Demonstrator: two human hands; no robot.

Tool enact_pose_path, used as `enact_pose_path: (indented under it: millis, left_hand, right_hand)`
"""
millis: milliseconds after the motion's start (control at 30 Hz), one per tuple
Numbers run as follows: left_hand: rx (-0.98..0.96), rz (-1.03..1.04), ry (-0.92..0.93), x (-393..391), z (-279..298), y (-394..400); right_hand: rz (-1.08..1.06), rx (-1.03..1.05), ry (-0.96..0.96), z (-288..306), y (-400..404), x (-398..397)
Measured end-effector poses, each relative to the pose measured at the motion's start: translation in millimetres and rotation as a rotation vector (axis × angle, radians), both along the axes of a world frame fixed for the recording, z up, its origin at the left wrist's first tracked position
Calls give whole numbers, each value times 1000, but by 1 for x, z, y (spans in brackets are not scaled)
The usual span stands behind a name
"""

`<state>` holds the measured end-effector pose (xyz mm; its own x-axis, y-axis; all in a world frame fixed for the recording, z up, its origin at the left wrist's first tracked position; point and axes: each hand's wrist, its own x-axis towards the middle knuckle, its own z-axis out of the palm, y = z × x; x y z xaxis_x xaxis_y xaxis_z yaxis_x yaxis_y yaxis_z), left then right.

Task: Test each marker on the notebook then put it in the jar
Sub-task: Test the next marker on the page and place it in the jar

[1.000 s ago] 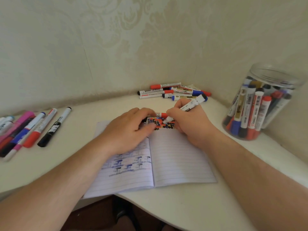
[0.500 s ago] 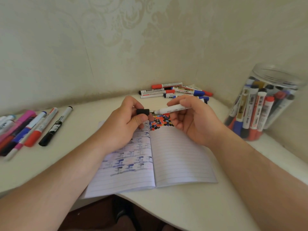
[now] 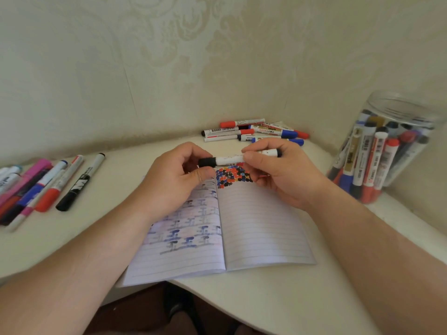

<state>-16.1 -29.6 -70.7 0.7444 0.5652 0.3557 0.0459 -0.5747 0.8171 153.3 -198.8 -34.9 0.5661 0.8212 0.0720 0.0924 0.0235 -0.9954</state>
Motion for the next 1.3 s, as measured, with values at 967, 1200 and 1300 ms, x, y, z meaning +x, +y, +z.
enact_pose_path:
  millis: [967,1200,1300]
  left_hand:
    - [300,-30,248,7,3,-12]
    - [432,-15,340,7,0,-10]
    - [443,-23,340,6,-1,-7]
  right_hand:
    - [-357,-361,-1351,-12,6,-14]
    - [-92,-52,-900,29,-15,-22]
    - [-156,207,-777,82,-49,-19]
